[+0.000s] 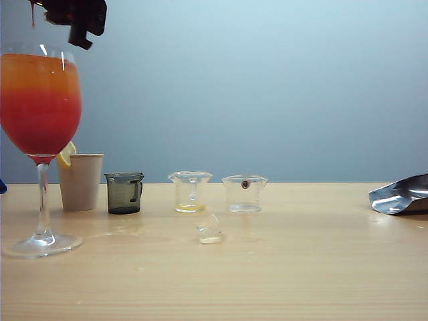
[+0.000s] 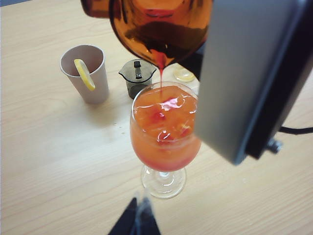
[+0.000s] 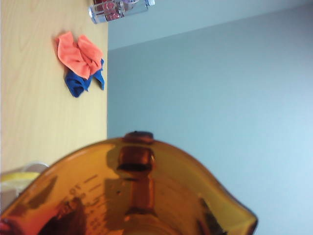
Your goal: Pick up the fourth measuring cup from the left, pour the grenadine inside into the goblet, and finally put the measuring cup back in its original place.
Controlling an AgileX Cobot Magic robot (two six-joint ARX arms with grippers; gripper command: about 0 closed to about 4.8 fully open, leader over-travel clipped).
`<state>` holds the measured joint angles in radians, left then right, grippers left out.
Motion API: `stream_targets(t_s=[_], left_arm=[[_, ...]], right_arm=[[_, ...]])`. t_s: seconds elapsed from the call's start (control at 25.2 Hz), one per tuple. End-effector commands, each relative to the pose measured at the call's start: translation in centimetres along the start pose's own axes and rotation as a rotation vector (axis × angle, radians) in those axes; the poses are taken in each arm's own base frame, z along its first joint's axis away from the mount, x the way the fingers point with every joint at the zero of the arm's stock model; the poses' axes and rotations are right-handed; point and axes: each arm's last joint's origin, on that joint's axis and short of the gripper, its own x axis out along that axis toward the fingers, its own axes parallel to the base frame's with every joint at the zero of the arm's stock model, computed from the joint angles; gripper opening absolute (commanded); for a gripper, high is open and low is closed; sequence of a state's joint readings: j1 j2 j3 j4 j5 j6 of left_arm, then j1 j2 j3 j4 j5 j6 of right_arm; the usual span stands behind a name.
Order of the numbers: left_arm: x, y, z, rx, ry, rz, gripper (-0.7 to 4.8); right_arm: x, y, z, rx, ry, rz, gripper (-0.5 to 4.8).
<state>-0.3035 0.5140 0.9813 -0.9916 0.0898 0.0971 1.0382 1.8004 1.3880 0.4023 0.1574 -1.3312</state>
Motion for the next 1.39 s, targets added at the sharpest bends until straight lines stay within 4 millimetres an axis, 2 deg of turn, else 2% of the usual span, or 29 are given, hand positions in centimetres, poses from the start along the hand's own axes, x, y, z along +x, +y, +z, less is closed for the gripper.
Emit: stream_targets(t_s=[0.04,0.2,0.48,0.6,0.91,1.07,1.23,1.39], left_arm=[[0.0,0.0,0.1,0.000,-0.007,-0.001,-0.05],[0.0,0.0,0.1,0.000,-0.007,-0.001,-0.05],[0.0,0.0,0.1,0.000,-0.008,0.001,-0.05],[0.0,0.0,0.1,0.000,-0.008,0.001,-0.05],[0.0,0.0,0.2,0.002,-0.023,0.003,-0.05],[-0.1,0.1,0.5,0.004,-0.053,0.005,-0.05],[-0.1,0.1,0.7,0.005,-0.066,0.006,-0.05],[-0.1,0.1,0.9,0.007,-0.096,0.005,-0.05]], right_arm=[[-0.3,-0.8,0.3,0.139,-0.007,-0.038,0.85],[-0.3,-0.9,0.3,0.275,-0.010,-0.039,0.84],[-0.5,-1.5,-0.2,0.664,-0.014,-0.050,0.84],[-0.7,-2.2,-1.1,0.862,-0.012,-0.066,0.84],[-1.5,-3.9,-2.8,1.130,-0.020,-0.066,0.85],[-2.1,-4.9,-4.7,1.284,-0.029,-0.069,0.84],[-3.0,-5.0,-6.5,1.353,0.010,-0.087,0.85],[-4.9,-4.8,-9.1,1.384,0.077,-0.129,0.85]])
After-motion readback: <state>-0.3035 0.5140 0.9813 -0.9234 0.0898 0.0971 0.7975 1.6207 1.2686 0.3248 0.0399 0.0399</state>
